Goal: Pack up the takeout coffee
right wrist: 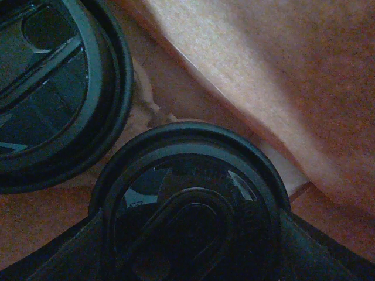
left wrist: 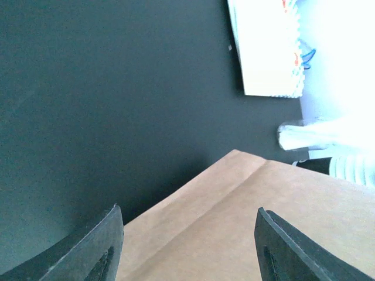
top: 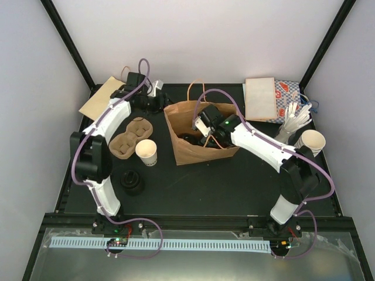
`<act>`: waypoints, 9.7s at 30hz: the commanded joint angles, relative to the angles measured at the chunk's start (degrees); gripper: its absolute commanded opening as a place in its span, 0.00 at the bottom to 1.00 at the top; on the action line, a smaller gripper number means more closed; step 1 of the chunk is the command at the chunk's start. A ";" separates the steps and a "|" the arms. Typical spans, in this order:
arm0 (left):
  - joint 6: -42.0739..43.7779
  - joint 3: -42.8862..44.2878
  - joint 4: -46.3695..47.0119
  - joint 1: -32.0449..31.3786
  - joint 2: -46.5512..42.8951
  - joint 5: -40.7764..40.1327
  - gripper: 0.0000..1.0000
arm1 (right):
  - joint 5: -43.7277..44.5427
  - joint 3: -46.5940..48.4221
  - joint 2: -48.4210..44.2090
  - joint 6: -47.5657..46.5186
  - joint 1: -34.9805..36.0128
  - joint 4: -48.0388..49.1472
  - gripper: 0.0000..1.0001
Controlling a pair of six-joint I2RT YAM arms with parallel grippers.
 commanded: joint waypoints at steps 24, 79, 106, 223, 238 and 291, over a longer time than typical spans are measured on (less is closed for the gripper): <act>19.69 3.06 -1.92 -7.53 -19.70 -7.68 0.80 | -0.41 -5.97 -1.59 5.12 0.37 -1.80 0.68; 35.65 17.58 -20.26 -15.08 -10.64 -13.38 0.01 | 2.86 -11.23 -2.31 15.97 0.85 -4.21 0.67; 34.78 17.76 -20.50 -15.07 -10.27 -12.77 0.01 | 3.98 -14.50 -0.58 20.23 1.95 -5.71 0.66; 33.29 18.57 -23.15 -16.10 -10.00 -10.05 0.02 | -5.38 6.80 -19.50 23.35 -0.80 -3.43 1.00; 34.33 18.59 -23.60 -16.44 -11.74 -12.97 0.02 | -4.22 9.74 -26.43 23.82 -0.88 0.37 1.00; 49.32 -9.82 -0.13 -33.40 -38.82 -37.68 0.02 | 2.01 -21.03 -59.53 33.92 -0.87 -2.26 1.00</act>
